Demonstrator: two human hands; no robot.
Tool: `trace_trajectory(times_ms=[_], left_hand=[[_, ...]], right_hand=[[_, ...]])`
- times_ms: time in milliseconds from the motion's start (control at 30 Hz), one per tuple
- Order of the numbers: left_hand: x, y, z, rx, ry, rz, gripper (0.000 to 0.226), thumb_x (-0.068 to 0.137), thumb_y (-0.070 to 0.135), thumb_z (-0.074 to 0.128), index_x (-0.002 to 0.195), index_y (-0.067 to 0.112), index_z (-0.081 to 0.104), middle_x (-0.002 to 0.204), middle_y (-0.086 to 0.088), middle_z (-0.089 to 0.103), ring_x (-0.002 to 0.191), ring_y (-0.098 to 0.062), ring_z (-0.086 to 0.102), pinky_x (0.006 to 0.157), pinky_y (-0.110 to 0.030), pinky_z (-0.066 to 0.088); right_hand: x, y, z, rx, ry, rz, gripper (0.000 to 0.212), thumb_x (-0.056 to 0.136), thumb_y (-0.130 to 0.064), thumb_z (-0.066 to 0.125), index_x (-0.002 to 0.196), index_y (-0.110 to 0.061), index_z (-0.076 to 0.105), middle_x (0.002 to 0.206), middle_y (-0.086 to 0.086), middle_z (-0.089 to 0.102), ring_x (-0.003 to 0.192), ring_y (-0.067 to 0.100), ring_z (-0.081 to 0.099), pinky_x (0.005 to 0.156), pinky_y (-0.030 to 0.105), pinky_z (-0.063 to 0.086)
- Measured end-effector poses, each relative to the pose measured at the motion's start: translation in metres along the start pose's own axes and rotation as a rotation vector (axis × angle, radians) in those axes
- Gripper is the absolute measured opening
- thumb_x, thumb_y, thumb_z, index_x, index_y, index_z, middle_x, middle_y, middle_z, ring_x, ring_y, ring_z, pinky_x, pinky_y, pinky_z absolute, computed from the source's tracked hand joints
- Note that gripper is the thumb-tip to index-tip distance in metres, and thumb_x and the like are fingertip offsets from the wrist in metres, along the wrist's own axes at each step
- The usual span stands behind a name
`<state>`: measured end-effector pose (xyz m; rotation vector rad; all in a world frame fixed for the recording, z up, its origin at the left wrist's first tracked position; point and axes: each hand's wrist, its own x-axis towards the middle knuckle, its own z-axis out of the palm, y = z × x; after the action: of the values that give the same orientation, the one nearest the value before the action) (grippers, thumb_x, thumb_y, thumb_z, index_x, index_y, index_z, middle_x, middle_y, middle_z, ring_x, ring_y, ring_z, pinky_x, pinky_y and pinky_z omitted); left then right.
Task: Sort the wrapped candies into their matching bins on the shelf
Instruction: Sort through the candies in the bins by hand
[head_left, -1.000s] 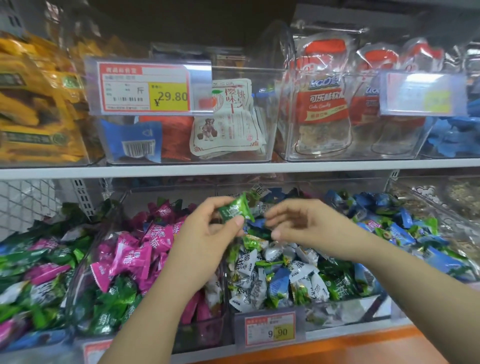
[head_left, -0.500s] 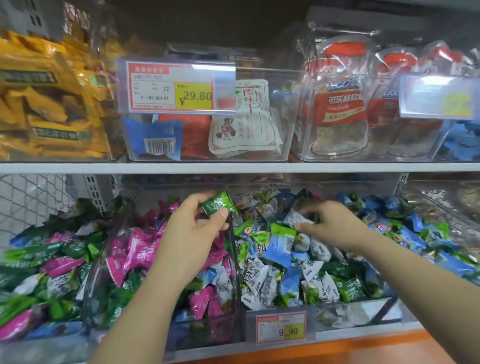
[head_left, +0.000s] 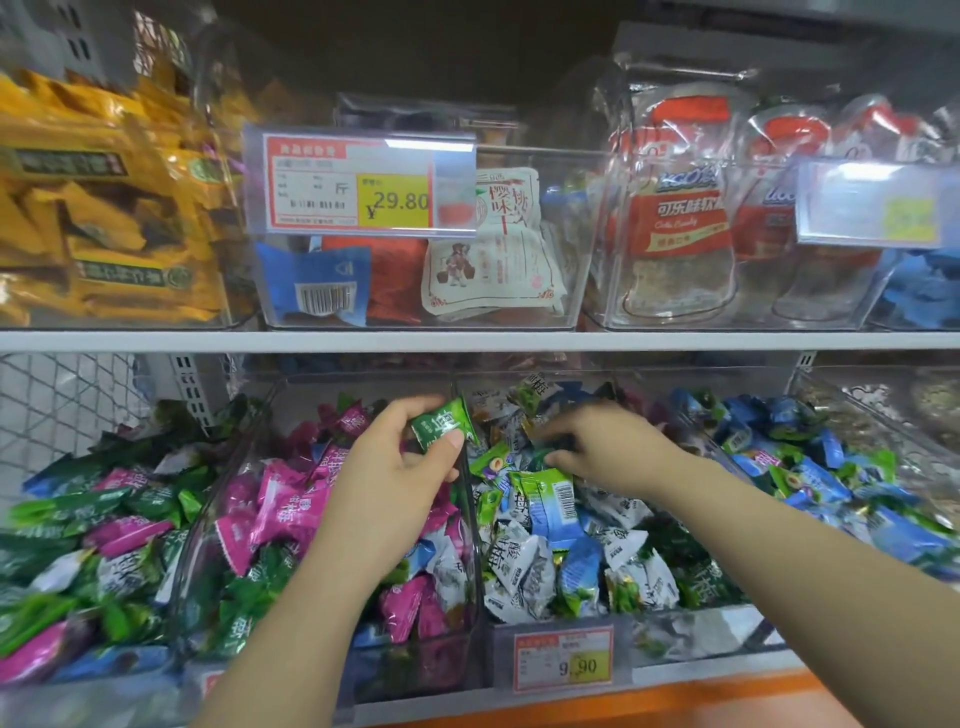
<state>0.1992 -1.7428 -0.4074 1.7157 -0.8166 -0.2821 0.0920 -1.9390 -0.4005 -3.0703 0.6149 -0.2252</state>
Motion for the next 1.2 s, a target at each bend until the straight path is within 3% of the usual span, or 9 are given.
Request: trace_trajectory(times_ms=[133, 267, 333, 433, 567, 700, 1000, 1133, 1200], left_hand=[[-0.003, 0.0, 0.0, -0.004, -0.018, -0.023, 0.03, 0.092, 0.028, 0.058, 0.117, 0.043, 0.05, 0.067, 0.01, 0.07, 0.079, -0.038, 0.065, 0.051, -0.029, 0.047], [-0.003, -0.001, 0.005, -0.041, -0.054, -0.012, 0.032, 0.094, 0.023, 0.056, 0.115, 0.046, 0.051, 0.075, 0.02, 0.068, 0.088, -0.038, 0.064, 0.072, -0.049, 0.054], [-0.006, 0.0, 0.01, -0.064, -0.089, 0.006, 0.034, 0.094, 0.021, 0.055, 0.117, 0.046, 0.053, 0.079, 0.026, 0.066, 0.09, -0.038, 0.064, 0.076, -0.052, 0.052], [-0.014, 0.001, 0.024, -0.111, -0.157, 0.027, 0.036, 0.094, 0.019, 0.056, 0.116, 0.047, 0.054, 0.081, 0.019, 0.069, 0.087, -0.03, 0.067, 0.079, -0.051, 0.054], [-0.027, 0.013, 0.039, -0.213, -0.235, 0.038, 0.033, 0.086, 0.047, 0.053, 0.119, 0.047, 0.05, 0.098, 0.014, 0.065, 0.086, -0.001, 0.067, 0.083, -0.031, 0.056], [-0.038, 0.019, 0.053, -0.105, -0.31, 0.077, 0.066, 0.063, 0.071, 0.059, 0.124, 0.053, 0.045, 0.123, 0.012, 0.058, 0.111, -0.009, 0.058, 0.093, -0.028, 0.047], [-0.043, 0.018, 0.094, -0.179, -0.397, 0.1, 0.044, 0.075, 0.044, 0.074, 0.112, 0.056, 0.053, 0.123, 0.023, 0.057, 0.106, -0.007, 0.062, 0.092, -0.039, 0.052], [-0.045, 0.025, 0.097, -0.101, -0.371, 0.141, 0.041, 0.083, 0.037, 0.067, 0.117, 0.052, 0.05, 0.128, 0.028, 0.049, 0.107, 0.01, 0.052, 0.086, -0.009, 0.045], [-0.044, 0.026, 0.094, -0.078, -0.324, 0.141, 0.041, 0.082, 0.039, 0.066, 0.114, 0.056, 0.047, 0.129, 0.03, 0.046, 0.116, 0.004, 0.046, 0.092, -0.009, 0.038]], right_hand=[[0.004, 0.002, 0.001, 0.047, 0.045, 0.06, 0.022, 0.087, -0.038, 0.063, 0.095, -0.018, 0.067, 0.098, -0.003, 0.068, 0.088, 0.015, 0.06, 0.074, 0.027, 0.049], [-0.013, -0.004, -0.015, 0.293, 0.271, 0.163, 0.022, 0.087, -0.038, 0.062, 0.101, -0.022, 0.07, 0.093, -0.005, 0.071, 0.084, 0.011, 0.063, 0.076, 0.025, 0.05], [-0.032, -0.011, -0.025, 0.47, 0.351, 0.159, 0.009, 0.085, -0.032, 0.067, 0.089, -0.025, 0.068, 0.079, -0.013, 0.067, 0.07, -0.006, 0.059, 0.065, 0.008, 0.044], [-0.063, -0.018, -0.033, 0.696, 0.362, 0.15, 0.007, 0.082, -0.029, 0.069, 0.084, -0.022, 0.068, 0.072, -0.01, 0.067, 0.061, -0.007, 0.054, 0.059, 0.005, 0.039], [-0.092, -0.022, -0.035, 0.84, 0.383, 0.16, 0.003, 0.08, -0.029, 0.07, 0.08, -0.028, 0.067, 0.07, -0.011, 0.067, 0.061, -0.005, 0.056, 0.06, 0.007, 0.042], [-0.108, -0.024, -0.029, 0.951, 0.38, 0.142, 0.005, 0.08, -0.025, 0.068, 0.077, -0.028, 0.067, 0.066, -0.012, 0.066, 0.061, -0.002, 0.057, 0.061, 0.01, 0.044], [-0.14, 0.003, -0.019, 1.035, 0.404, 0.178, 0.012, 0.074, -0.034, 0.061, 0.083, -0.033, 0.069, 0.076, -0.019, 0.07, 0.071, -0.006, 0.063, 0.065, 0.008, 0.046], [-0.148, 0.032, -0.011, 0.74, 0.412, 0.271, 0.016, 0.083, -0.03, 0.066, 0.099, -0.032, 0.068, 0.085, -0.014, 0.071, 0.081, -0.004, 0.063, 0.071, 0.01, 0.048], [-0.151, 0.041, -0.005, 0.524, 0.317, 0.266, 0.024, 0.085, -0.025, 0.068, 0.107, -0.033, 0.063, 0.091, -0.017, 0.067, 0.08, -0.007, 0.059, 0.069, 0.006, 0.043]])
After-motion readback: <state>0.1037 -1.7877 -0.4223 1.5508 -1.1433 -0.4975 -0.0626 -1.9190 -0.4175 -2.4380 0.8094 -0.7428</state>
